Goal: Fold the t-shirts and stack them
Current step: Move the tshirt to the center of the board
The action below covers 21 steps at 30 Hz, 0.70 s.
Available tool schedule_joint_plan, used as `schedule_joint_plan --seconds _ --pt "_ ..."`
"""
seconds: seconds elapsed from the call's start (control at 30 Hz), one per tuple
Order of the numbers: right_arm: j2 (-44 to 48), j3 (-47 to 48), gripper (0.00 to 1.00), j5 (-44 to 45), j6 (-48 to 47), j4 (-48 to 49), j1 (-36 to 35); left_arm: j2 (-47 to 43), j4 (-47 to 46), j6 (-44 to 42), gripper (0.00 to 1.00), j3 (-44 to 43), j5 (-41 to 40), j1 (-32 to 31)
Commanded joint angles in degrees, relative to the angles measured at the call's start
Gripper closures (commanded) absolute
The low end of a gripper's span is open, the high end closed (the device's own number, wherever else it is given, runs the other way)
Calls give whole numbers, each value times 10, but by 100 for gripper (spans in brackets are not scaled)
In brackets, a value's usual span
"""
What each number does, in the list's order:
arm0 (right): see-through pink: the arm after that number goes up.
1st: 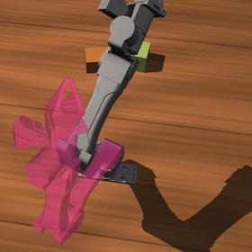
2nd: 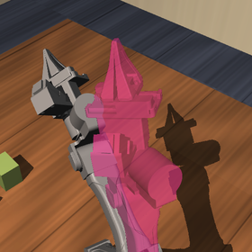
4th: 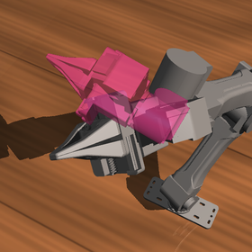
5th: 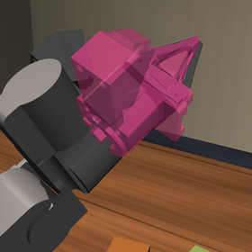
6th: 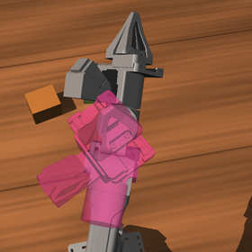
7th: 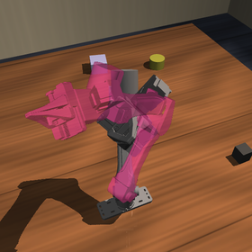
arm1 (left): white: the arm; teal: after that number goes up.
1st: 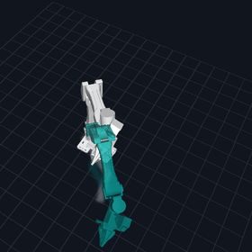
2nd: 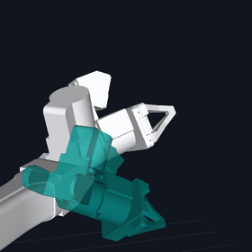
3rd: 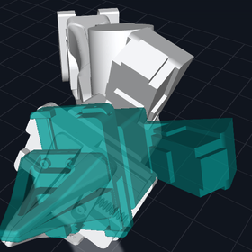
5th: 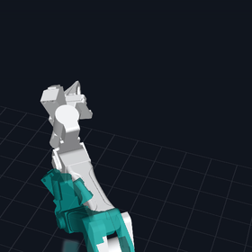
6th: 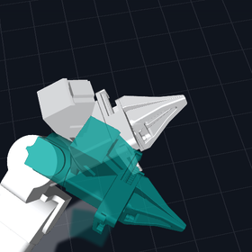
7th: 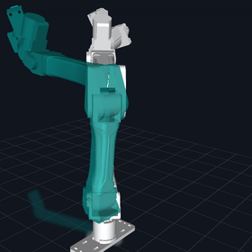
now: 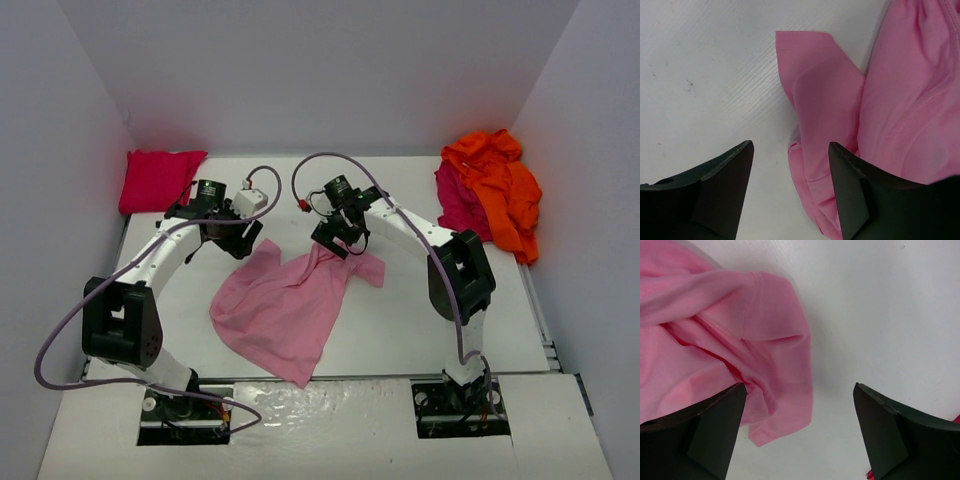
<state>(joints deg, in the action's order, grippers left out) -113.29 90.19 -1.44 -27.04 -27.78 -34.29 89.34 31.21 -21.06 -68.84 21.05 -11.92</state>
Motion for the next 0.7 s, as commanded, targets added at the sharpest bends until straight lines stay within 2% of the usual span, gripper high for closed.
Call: schedule_joint_plan --seconds 0.0,0.13,0.27,0.4,0.53,0.67 --pt "11 -21 15 -11 0 -31 2 -10 25 -20 42 -33 49 -14" --pt "44 -44 15 -2 0 -29 7 9 39 -38 44 -50 41 -51" --pt "55 -32 14 83 14 -24 28 30 54 -56 40 -71 8 -104" --pt "51 30 14 163 74 -2 104 35 38 -59 38 -74 -38 -182" --pt "70 58 12 139 113 26 202 32 22 -62 37 -71 -65 -239" --pt "75 61 10 117 114 31 251 51 16 -61 37 -86 -78 -250"
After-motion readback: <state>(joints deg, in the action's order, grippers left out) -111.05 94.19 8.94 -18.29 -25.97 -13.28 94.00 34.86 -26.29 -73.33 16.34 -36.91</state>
